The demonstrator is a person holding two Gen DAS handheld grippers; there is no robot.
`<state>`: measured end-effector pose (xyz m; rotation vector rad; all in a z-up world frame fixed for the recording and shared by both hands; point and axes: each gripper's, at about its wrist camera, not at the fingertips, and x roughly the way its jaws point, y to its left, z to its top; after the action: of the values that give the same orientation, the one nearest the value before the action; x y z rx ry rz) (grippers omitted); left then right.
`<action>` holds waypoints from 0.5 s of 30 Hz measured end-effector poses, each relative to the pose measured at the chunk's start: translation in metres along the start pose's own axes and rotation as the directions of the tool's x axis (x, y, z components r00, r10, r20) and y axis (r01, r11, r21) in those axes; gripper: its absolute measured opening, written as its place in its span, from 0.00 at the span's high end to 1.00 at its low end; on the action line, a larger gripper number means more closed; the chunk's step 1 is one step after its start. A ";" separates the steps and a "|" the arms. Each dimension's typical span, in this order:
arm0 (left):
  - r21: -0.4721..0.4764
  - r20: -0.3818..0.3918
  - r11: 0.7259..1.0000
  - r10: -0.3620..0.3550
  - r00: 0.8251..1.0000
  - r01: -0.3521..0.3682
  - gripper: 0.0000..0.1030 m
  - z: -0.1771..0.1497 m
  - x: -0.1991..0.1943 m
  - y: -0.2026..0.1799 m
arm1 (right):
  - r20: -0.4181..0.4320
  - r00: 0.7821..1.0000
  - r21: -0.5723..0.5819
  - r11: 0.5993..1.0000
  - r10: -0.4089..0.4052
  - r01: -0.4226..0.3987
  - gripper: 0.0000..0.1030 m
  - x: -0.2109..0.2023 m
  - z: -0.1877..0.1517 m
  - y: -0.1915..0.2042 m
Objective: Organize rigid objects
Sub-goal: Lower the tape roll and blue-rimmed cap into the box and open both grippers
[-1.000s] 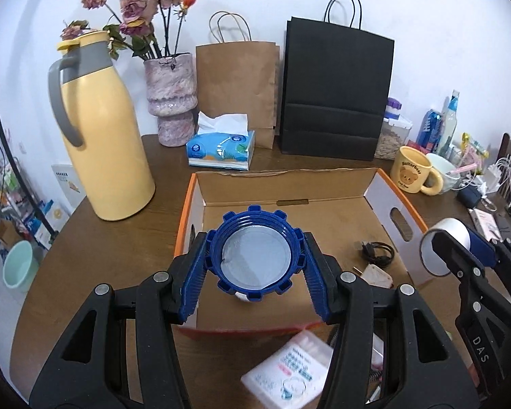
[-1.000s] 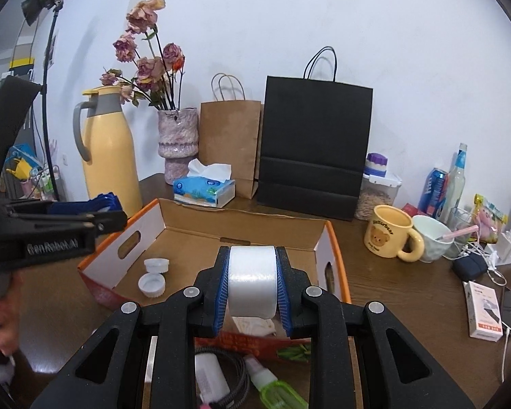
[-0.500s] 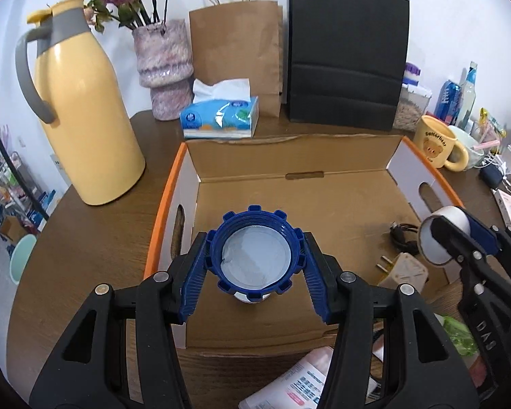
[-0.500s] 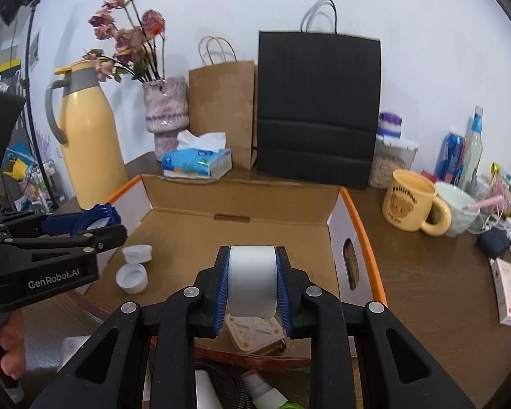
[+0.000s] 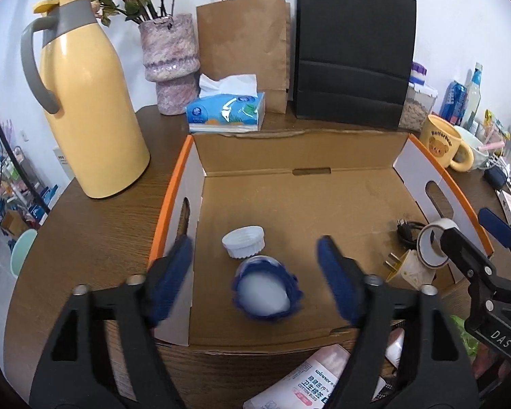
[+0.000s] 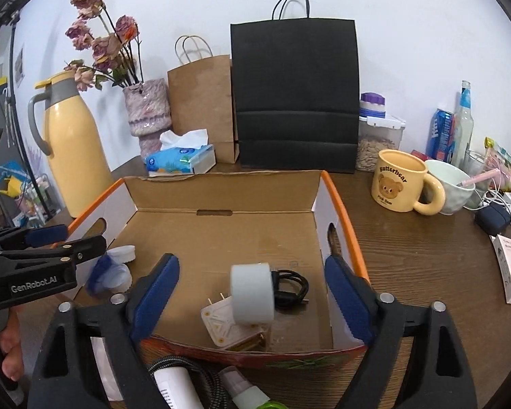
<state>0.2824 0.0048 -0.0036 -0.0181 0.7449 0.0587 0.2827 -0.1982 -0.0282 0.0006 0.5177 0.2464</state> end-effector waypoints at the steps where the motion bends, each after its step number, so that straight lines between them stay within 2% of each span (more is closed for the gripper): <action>1: -0.004 0.008 1.000 0.002 1.000 -0.002 0.15 0.000 -0.002 0.001 | 0.004 1.000 0.002 1.000 -0.006 0.006 0.11 -0.001 0.000 -0.001; 2: -0.008 0.016 1.000 0.004 1.000 -0.004 0.04 0.000 -0.003 0.002 | 0.010 1.000 0.005 1.000 -0.014 0.014 0.11 -0.003 0.001 -0.001; 3: -0.012 0.029 1.000 0.006 1.000 -0.005 0.00 0.000 -0.005 0.003 | 0.014 1.000 0.007 1.000 -0.018 0.018 0.11 -0.004 0.001 -0.002; 15: 0.004 0.063 1.000 0.008 0.998 -0.008 0.00 -0.001 -0.014 0.001 | 0.045 0.999 0.015 1.000 -0.026 0.025 0.11 -0.014 0.002 -0.003</action>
<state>0.2714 0.0047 0.0057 -0.0087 0.6817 0.0651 0.2724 -0.2040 -0.0195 0.0136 0.4746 0.2175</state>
